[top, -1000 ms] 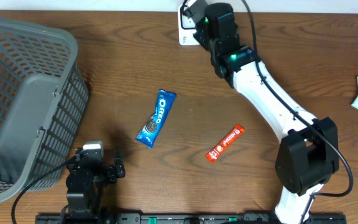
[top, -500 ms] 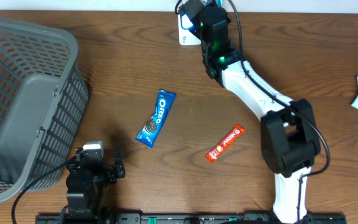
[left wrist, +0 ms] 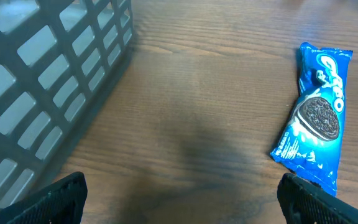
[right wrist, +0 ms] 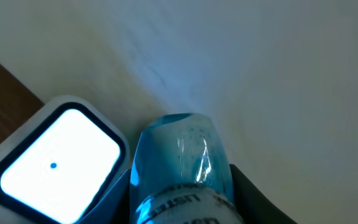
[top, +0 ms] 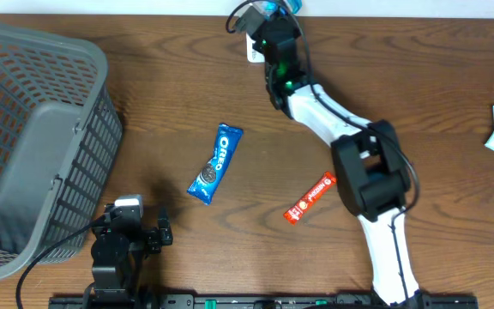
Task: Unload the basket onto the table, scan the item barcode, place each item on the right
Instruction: 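Carry the mouthwash bottle right and set it down at the far right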
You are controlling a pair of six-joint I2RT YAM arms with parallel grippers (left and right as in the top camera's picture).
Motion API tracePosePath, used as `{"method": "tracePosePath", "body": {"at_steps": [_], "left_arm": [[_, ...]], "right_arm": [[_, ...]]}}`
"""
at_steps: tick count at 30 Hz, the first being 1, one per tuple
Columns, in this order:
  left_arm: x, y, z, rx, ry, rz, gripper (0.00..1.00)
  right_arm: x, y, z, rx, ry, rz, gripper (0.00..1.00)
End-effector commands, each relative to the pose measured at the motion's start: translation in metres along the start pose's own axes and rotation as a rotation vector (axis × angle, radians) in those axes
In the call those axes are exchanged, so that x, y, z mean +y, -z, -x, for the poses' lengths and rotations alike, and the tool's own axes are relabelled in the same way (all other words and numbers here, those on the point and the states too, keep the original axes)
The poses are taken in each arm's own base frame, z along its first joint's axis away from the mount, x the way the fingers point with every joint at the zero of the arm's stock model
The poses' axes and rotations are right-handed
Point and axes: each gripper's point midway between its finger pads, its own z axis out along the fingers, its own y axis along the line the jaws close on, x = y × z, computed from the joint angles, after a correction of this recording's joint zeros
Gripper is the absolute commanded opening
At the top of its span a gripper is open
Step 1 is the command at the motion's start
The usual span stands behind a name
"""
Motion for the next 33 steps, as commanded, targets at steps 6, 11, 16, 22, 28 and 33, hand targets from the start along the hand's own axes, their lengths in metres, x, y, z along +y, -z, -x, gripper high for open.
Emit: {"method": "tracePosePath", "body": {"at_steps": [6, 11, 16, 22, 28, 33], "left_arm": [[0.003, -0.001, -0.006, 0.016, 0.017, 0.017, 0.98], [0.003, -0.001, -0.006, 0.016, 0.017, 0.017, 0.98], [0.003, -0.001, -0.006, 0.016, 0.017, 0.017, 0.98], [0.003, -0.001, -0.006, 0.016, 0.017, 0.017, 0.98], [0.003, -0.001, -0.006, 0.016, 0.017, 0.017, 0.98], [0.003, -0.001, -0.006, 0.016, 0.017, 0.016, 0.98]], "right_arm": [[-0.001, -0.006, 0.036, -0.006, 0.153, -0.106, 0.15], [0.005, -0.004, 0.036, 0.003, 0.172, -0.106, 0.15], [0.003, -0.004, 0.033, 0.026, 0.172, -0.119, 0.15], [0.001, 0.002, 0.031, 0.074, 0.169, -0.153, 0.17], [-0.017, 0.008, 0.01, 0.207, 0.153, -0.244, 0.17], [-0.042, 0.01, -0.024, 0.35, 0.164, -0.323, 0.17]]}}
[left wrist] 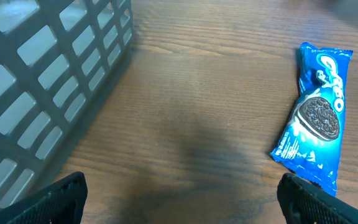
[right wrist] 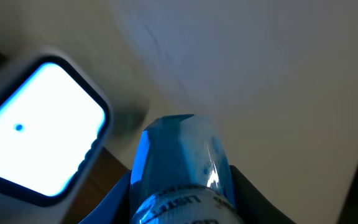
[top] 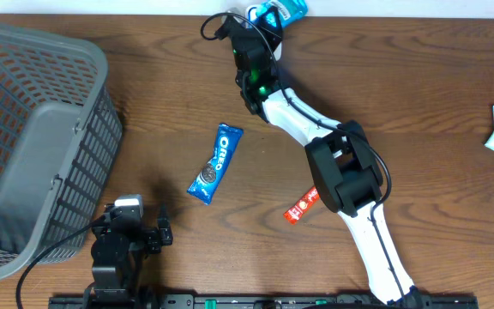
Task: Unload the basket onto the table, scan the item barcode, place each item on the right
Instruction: 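Carry the mouthwash bottle right and set it down at the far right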
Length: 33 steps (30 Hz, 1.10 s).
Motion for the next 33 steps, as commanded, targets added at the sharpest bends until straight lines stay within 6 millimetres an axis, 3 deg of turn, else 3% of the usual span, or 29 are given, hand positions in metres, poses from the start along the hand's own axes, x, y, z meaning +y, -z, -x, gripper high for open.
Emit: {"method": "tracePosePath", "body": {"at_steps": [1, 9, 18, 23, 29, 33], "left_arm": [[0.003, -0.001, -0.006, 0.016, 0.017, 0.017, 0.98], [0.003, -0.001, -0.006, 0.016, 0.017, 0.016, 0.98], [0.003, -0.001, -0.006, 0.016, 0.017, 0.017, 0.98], [0.003, -0.001, -0.006, 0.016, 0.017, 0.016, 0.98], [0.003, -0.001, -0.006, 0.016, 0.017, 0.017, 0.98], [0.003, -0.001, -0.006, 0.016, 0.017, 0.017, 0.98]], "right_arm": [[-0.051, -0.011, -0.034, 0.18, -0.035, -0.137, 0.17], [-0.073, -0.037, -0.132, 0.483, 0.011, -0.19, 0.15], [-0.094, -0.053, -0.276, 0.832, 0.089, -0.175, 0.11], [-0.089, -0.046, -0.357, 0.985, 0.063, -0.083, 0.1], [-0.077, -0.027, -0.441, 1.143, -0.097, 0.05, 0.08], [-0.087, -0.013, -0.493, 1.252, -0.152, 0.07, 0.08]]}}
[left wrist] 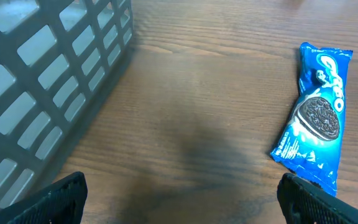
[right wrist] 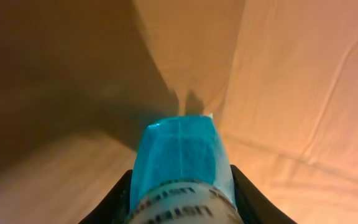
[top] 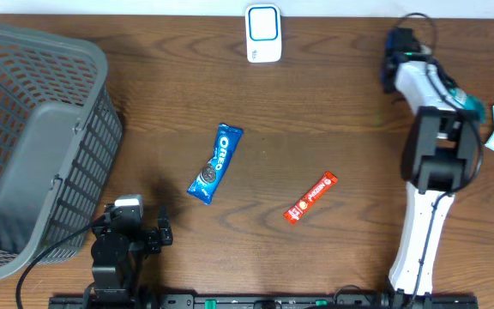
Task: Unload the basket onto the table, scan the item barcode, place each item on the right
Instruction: 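Carry the mouthwash bottle right and set it down at the far right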
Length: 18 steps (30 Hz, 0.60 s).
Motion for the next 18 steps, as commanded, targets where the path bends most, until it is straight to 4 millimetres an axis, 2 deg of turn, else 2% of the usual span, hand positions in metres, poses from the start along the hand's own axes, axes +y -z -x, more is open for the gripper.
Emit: {"method": "tracePosePath", "body": {"at_steps": [1, 2, 3, 5, 6, 7, 10, 13, 16, 18], "left_arm": [[0.003, -0.001, -0.006, 0.016, 0.017, 0.016, 0.98], [0.003, -0.001, -0.006, 0.016, 0.017, 0.017, 0.98], [0.003, -0.001, -0.006, 0.016, 0.017, 0.017, 0.98], [0.003, -0.001, -0.006, 0.016, 0.017, 0.017, 0.98], [0.003, -0.001, -0.006, 0.016, 0.017, 0.017, 0.98], [0.003, -0.001, -0.006, 0.016, 0.017, 0.017, 0.98], [0.003, -0.001, -0.006, 0.016, 0.017, 0.016, 0.98], [0.003, -0.001, -0.006, 0.016, 0.017, 0.017, 0.98], [0.003, -0.001, -0.006, 0.016, 0.017, 0.017, 0.98], [0.003, -0.001, -0.006, 0.016, 0.017, 0.016, 0.98]], "right_arm": [[-0.012, -0.029, -0.016, 0.045, -0.158, 0.079, 0.1], [-0.016, -0.037, -0.024, 0.068, -0.171, 0.08, 0.15], [-0.02, -0.046, -0.03, 0.09, -0.193, 0.08, 0.25], [-0.025, -0.059, -0.043, 0.13, -0.236, 0.081, 0.57], [-0.026, -0.064, -0.049, 0.146, -0.254, 0.098, 0.84], [-0.026, -0.064, -0.05, 0.145, -0.27, 0.12, 0.99], [-0.022, -0.054, -0.042, 0.104, -0.319, 0.219, 0.99], [-0.027, -0.025, -0.024, 0.016, -0.353, 0.328, 0.99], [-0.031, 0.03, 0.001, -0.127, -0.376, 0.505, 0.99], [-0.032, 0.084, 0.013, -0.238, -0.367, 0.667, 0.99]]}}
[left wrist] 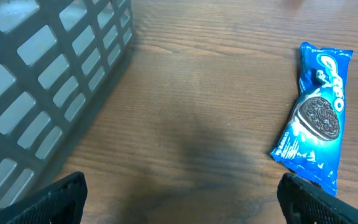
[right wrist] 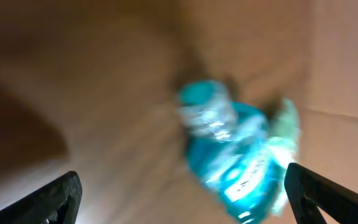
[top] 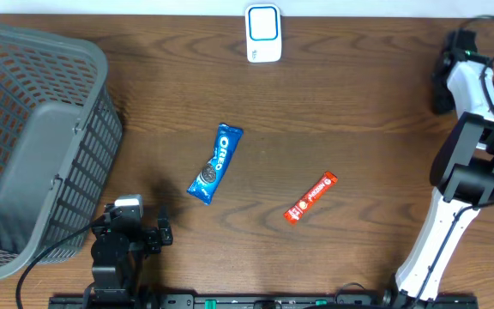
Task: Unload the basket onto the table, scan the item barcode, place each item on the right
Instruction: 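Carry the mouthwash bottle right and set it down at the far right, then reach the right gripper left and grasp the blue Oreo pack, then lift the Oreo pack and carry it toward the scanner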
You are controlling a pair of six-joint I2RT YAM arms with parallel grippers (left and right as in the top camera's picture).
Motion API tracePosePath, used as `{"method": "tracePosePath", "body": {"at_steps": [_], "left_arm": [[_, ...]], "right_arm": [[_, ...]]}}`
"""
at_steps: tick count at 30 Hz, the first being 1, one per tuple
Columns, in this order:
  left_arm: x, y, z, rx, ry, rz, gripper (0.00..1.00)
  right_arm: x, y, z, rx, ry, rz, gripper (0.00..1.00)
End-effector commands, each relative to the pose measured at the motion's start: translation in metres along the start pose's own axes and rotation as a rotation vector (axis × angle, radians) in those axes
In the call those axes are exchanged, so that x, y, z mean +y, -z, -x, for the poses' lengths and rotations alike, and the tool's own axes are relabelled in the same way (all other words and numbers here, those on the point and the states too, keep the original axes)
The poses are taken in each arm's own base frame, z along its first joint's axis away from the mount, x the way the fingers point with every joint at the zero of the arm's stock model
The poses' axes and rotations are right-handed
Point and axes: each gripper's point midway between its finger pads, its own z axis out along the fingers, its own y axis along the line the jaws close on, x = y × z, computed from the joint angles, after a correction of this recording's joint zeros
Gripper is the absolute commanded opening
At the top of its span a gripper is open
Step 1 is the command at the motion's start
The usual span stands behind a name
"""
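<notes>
A blue-teal packet (right wrist: 229, 155), blurred, lies loose in the right wrist view, touching a pale green packet (right wrist: 286, 124). My right gripper (right wrist: 194, 199) is open above them, its fingertips (right wrist: 59, 198) spread wide and holding nothing. In the overhead view the right arm (top: 466, 77) reaches to the table's far right edge and hides both packets. The white barcode scanner (top: 263, 33) stands at the back middle. My left gripper (left wrist: 179, 202) is open and parked at the front left (top: 135, 230).
An Oreo packet (top: 215, 163) lies mid-table, also in the left wrist view (left wrist: 316, 121). A red snack bar (top: 310, 196) lies right of it. A grey mesh basket (top: 101, 103) fills the left side, close to the left gripper.
My right gripper was shut on the blue packet; now it is open and the packet lies beside the pale green packet. The right arm is farther right. The left arm is unchanged.
My right gripper held the blue packet right by the lit scanner at the back. A second later it was still at the scanner, shifted left. Then it held the packet over the table's right end. Now the packet lies there, let go.
</notes>
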Motion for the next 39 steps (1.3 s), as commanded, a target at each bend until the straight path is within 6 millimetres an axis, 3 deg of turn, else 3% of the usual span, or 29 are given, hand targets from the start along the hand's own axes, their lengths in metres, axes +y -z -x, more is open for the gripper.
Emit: {"method": "tracePosePath", "body": {"at_steps": [1, 3, 5, 8, 9, 11, 13, 14, 16, 17, 19, 23, 25, 27, 30, 33, 39], "left_arm": [[0.003, -0.001, -0.006, 0.016, 0.017, 0.017, 0.98], [0.003, -0.001, -0.006, 0.016, 0.017, 0.017, 0.98], [0.003, -0.001, -0.006, 0.016, 0.017, 0.016, 0.98], [0.003, -0.001, -0.006, 0.016, 0.017, 0.016, 0.98], [0.003, -0.001, -0.006, 0.016, 0.017, 0.017, 0.98], [0.003, -0.001, -0.006, 0.016, 0.017, 0.017, 0.98], [0.003, -0.001, -0.006, 0.016, 0.017, 0.017, 0.98], [0.003, -0.001, -0.006, 0.016, 0.017, 0.017, 0.98], [0.003, -0.001, -0.006, 0.016, 0.017, 0.017, 0.98], [0.003, -0.001, -0.006, 0.016, 0.017, 0.017, 0.98], [0.003, -0.001, -0.006, 0.016, 0.017, 0.017, 0.98], [0.003, -0.001, -0.006, 0.016, 0.017, 0.017, 0.98], [0.003, -0.001, -0.006, 0.016, 0.017, 0.017, 0.98], [0.003, -0.001, -0.006, 0.016, 0.017, 0.017, 0.98], [0.003, -0.001, -0.006, 0.016, 0.017, 0.016, 0.98], [0.003, -0.001, -0.006, 0.016, 0.017, 0.017, 0.98], [0.003, -0.001, -0.006, 0.016, 0.017, 0.017, 0.98]], "right_arm": [[0.041, 0.126, 0.038, -0.259, -0.024, 0.408, 0.99], [0.07, 0.188, 0.035, -0.333, 0.032, 0.621, 0.99], [0.095, 0.249, 0.019, -0.38, 0.105, 0.816, 0.99], [0.121, 0.325, -0.012, -0.411, 0.198, 1.049, 0.99], [0.131, 0.349, -0.027, -0.39, 0.216, 1.134, 0.99], [0.15, 0.376, -0.054, -0.28, 0.207, 1.239, 0.96], [0.167, 0.385, -0.079, -0.112, 0.143, 1.262, 0.83], [0.18, 0.386, -0.094, 0.0, 0.096, 1.246, 0.83], [0.202, 0.383, -0.117, 0.158, 0.009, 1.184, 0.9], [0.216, 0.381, -0.129, 0.239, -0.055, 1.138, 0.99], [0.245, 0.38, -0.147, 0.363, -0.168, 1.082, 0.99], [0.315, 0.395, -0.161, 0.304, -0.137, 1.152, 0.98], [0.342, 0.399, -0.167, 0.255, -0.121, 1.176, 0.79], [0.363, 0.4, -0.181, 0.324, -0.236, 1.155, 0.79], [0.385, 0.409, -0.192, 0.354, -0.296, 1.156, 0.8], [0.402, 0.405, -0.194, 0.32, -0.351, 1.123, 0.83], [0.406, 0.389, -0.203, 0.364, -0.408, 1.018, 0.76]]}}
